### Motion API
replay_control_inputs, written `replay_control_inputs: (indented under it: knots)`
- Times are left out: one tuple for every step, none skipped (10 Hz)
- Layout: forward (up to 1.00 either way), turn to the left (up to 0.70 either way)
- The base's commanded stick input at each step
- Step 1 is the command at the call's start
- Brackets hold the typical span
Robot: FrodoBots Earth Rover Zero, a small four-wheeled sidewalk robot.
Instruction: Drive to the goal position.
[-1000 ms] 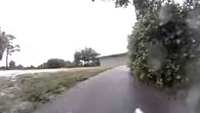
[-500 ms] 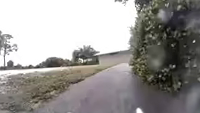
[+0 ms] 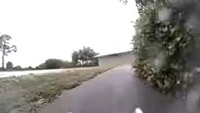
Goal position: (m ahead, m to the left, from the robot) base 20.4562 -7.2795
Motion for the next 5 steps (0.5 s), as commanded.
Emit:
replay_control_inputs:
  knots:
    - [0.85, 0.00]
    - [0.85, 0.00]
    - [0.85, 0.00]
    - [0.85, 0.00]
    - [0.85, 0.00]
